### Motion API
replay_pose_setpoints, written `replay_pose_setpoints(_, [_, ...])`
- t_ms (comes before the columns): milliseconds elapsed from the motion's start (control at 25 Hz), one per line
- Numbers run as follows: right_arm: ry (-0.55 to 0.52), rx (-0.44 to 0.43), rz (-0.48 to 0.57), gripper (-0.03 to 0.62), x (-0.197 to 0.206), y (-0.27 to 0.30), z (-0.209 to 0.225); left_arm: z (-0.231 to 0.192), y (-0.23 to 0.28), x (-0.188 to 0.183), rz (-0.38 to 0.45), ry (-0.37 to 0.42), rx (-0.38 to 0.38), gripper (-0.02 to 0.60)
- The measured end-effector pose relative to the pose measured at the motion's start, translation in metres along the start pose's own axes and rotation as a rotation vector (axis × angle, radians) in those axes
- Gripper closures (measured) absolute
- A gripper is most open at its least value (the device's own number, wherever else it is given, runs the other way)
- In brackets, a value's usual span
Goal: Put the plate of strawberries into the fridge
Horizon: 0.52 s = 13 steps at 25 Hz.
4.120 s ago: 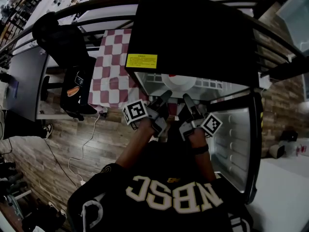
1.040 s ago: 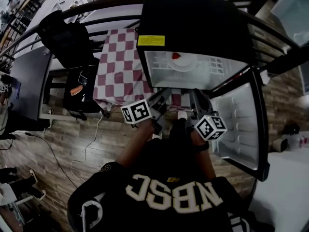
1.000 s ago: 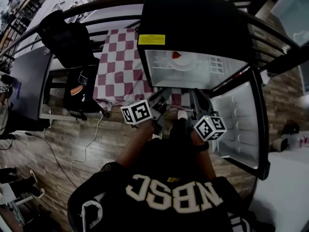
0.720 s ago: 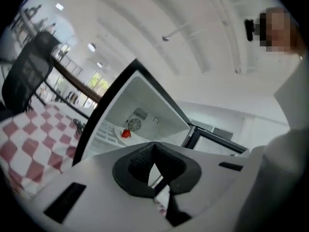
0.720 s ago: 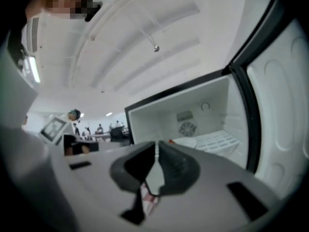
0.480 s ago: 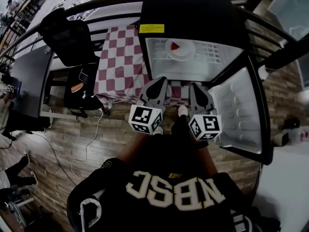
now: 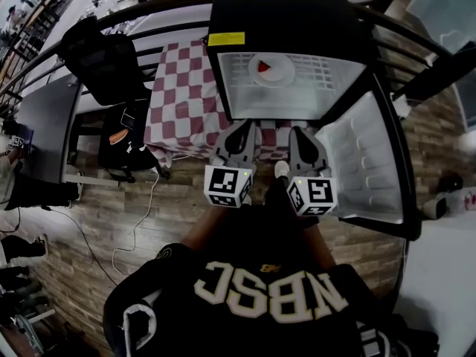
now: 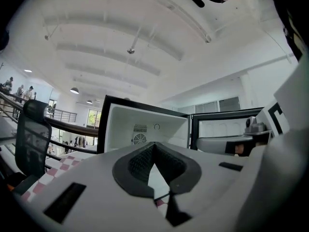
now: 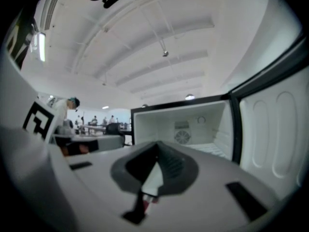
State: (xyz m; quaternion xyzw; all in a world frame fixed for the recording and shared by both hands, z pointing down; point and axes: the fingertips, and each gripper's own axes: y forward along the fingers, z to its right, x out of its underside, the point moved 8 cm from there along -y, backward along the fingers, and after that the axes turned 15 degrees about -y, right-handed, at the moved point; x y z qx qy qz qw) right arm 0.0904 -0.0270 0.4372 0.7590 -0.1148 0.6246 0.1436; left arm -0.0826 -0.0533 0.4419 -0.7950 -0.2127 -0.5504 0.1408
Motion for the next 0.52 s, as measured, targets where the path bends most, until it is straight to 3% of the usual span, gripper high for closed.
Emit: replay_pose_setpoints(520, [0.006,-0.019,0.007,0.574,0.004,-0.009,0.001,0.014,-0.011,0.006,-0.005,0.009,-0.012,0.566])
